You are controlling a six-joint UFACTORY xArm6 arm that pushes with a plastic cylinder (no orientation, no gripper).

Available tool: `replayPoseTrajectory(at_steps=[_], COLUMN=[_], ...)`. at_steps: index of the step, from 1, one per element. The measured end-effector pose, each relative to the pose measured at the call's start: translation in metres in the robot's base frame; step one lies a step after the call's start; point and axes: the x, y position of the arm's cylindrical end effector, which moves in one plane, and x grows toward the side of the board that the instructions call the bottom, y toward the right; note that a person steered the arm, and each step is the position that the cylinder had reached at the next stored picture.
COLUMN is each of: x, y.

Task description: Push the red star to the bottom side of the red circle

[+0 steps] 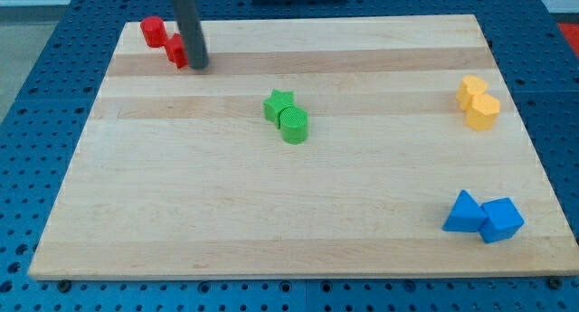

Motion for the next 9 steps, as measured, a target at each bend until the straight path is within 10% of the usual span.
replayPoseTrajectory(at_steps=[9], x=[-0.029], y=[-0.009])
